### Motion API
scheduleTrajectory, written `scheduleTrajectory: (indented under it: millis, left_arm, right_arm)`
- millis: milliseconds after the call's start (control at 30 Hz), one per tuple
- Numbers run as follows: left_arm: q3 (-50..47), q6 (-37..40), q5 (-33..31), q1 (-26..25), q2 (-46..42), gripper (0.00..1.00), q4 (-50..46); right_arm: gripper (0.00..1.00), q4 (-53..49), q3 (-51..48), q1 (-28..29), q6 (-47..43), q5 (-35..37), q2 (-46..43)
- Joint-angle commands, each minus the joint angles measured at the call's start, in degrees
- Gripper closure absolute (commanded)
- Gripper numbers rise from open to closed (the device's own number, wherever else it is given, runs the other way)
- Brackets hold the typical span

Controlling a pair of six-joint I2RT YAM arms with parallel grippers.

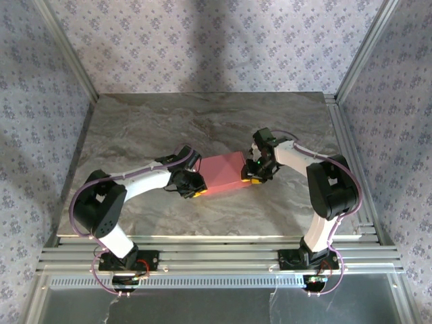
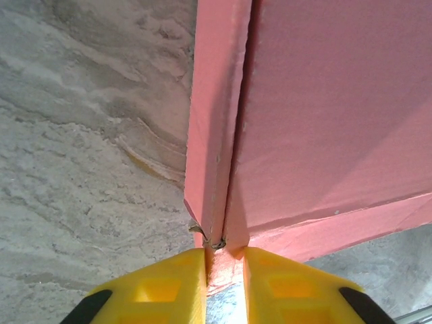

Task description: Fold the paper box

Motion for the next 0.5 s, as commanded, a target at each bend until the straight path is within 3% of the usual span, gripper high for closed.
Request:
scheduleTrajectory:
  millis: [0,167,467]
  left_arm:
    - [0.6,0.0,0.9,-0.2,0.3,0.85,0.4]
    - [0.5,-0.8,1.1,0.0,-0.4,0.9,0.6]
    - [-0.8,-0.9,1.1,0.7,-0.8,0.95,1.0]
  right_arm:
    - [0.65,0.0,-0.7,0.1,1.6,-2.2,-2.0]
    - [0.7,-0.1,-0.7,-0.3,2.4,-2.6,-2.2]
    - [0.7,-0.6,-1.4,-0.3,1.2,0.3,-3.2]
